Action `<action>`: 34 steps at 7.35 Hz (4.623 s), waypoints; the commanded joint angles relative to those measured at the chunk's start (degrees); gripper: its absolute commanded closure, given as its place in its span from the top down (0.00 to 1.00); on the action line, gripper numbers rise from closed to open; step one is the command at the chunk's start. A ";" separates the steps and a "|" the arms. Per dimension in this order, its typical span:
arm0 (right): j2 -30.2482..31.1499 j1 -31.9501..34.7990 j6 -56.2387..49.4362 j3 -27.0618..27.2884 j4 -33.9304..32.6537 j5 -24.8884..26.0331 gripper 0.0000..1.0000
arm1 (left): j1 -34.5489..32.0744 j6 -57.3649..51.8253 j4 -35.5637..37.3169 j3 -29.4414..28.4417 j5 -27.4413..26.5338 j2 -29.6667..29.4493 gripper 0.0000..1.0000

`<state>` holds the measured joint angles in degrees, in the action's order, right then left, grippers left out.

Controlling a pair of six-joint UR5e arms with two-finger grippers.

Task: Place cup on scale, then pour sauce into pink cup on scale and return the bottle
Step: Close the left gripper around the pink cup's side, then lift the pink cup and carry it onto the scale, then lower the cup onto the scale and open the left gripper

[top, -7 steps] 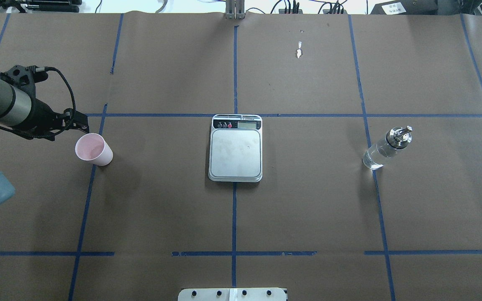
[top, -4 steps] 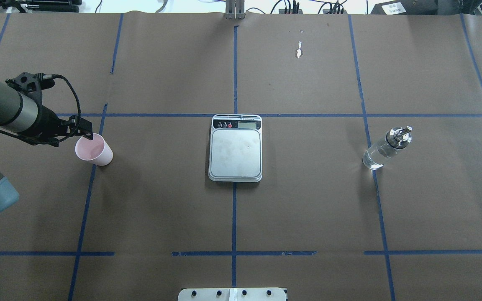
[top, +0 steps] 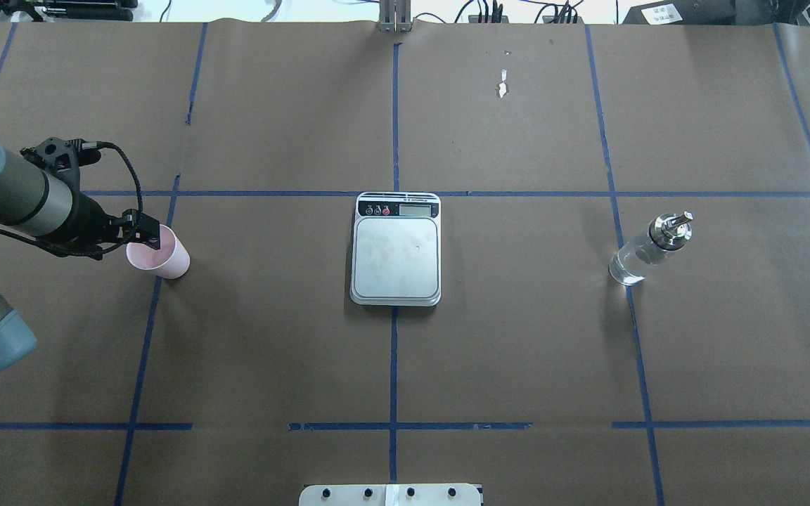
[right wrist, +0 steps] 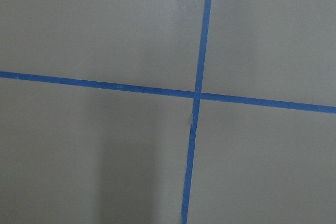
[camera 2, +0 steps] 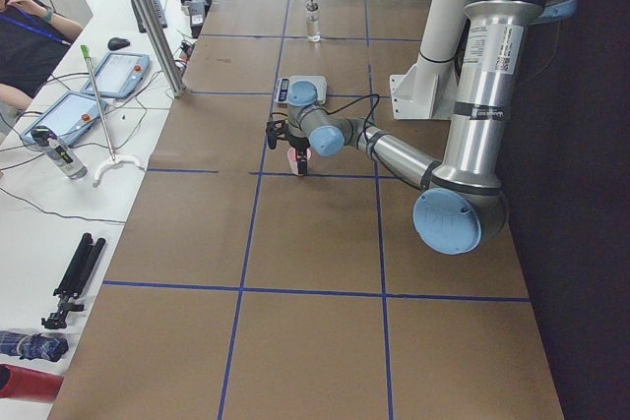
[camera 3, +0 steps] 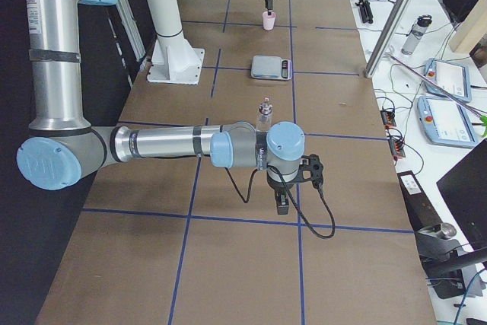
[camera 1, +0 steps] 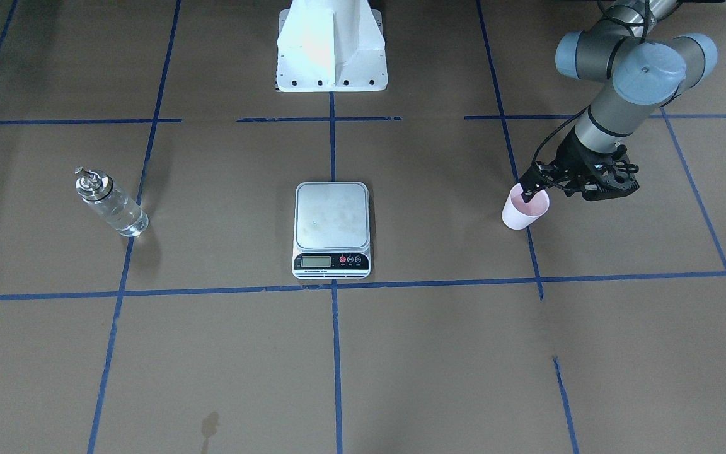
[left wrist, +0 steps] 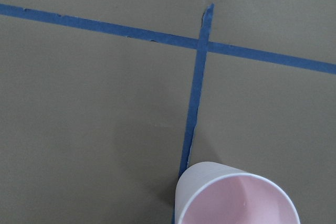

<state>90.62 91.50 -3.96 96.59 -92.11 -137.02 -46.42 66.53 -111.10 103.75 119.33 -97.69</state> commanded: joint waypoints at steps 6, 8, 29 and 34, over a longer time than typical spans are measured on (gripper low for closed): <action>-0.09 0.00 0.00 -0.09 0.00 0.00 1.00 | 1.07 0.00 0.18 -1.10 -0.77 -0.13 0.54; -0.09 0.00 0.00 -0.09 0.00 0.00 1.00 | 1.07 0.09 0.27 -0.75 -0.86 -0.04 0.18; -0.88 0.00 -0.09 0.79 -0.26 -0.18 1.00 | 11.18 24.96 22.07 -17.97 1.96 -42.58 0.00; -0.88 0.00 -0.09 0.97 -0.35 -0.27 1.00 | 11.18 24.44 19.08 -18.06 2.04 -40.83 0.54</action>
<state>89.74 91.50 -4.04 97.50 -92.39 -137.27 -35.21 91.07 -90.91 85.73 121.38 -139.20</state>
